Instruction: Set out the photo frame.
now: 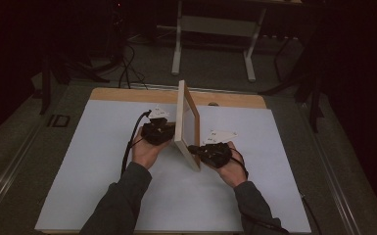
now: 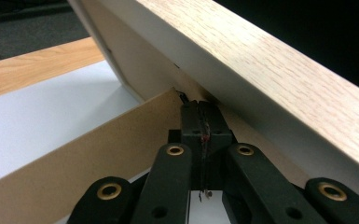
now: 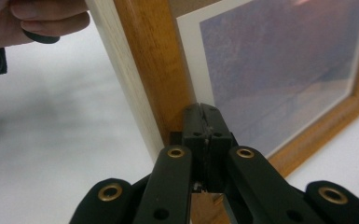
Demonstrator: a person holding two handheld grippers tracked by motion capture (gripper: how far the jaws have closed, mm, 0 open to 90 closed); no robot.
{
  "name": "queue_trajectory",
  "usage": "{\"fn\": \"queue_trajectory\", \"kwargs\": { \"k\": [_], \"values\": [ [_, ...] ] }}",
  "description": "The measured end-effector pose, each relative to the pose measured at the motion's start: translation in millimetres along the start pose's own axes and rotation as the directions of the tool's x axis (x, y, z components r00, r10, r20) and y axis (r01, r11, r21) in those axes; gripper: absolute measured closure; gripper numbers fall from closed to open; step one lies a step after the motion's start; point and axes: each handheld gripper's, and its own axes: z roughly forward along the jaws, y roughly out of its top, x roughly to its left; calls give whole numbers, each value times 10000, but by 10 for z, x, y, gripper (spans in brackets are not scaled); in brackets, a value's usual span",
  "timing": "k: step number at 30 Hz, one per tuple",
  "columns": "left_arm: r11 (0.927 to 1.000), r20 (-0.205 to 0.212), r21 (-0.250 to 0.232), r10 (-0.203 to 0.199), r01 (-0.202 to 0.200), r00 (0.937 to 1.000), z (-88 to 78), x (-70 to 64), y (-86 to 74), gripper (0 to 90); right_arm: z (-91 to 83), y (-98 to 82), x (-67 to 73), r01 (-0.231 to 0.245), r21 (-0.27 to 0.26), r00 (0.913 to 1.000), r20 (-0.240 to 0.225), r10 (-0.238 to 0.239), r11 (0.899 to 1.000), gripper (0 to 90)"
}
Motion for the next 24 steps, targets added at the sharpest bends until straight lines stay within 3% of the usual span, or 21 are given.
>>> {"fn": "queue_trajectory", "kwargs": {
  "k": [11,19,24],
  "values": [
    [9992,489,-109,-367,373,9981,-3,76,-32,900,53,37,58,103,20,9998,-156,-102,9999,897],
    [9995,535,-119,-288,295,9982,-49,104,-32,900,68,21,79,189,70,9994,-287,-187,9998,897],
    [9969,403,-325,-698,711,9967,-173,135,6,872,72,-19,83,215,170,9992,-329,-209,9996,897]
  ]
}}
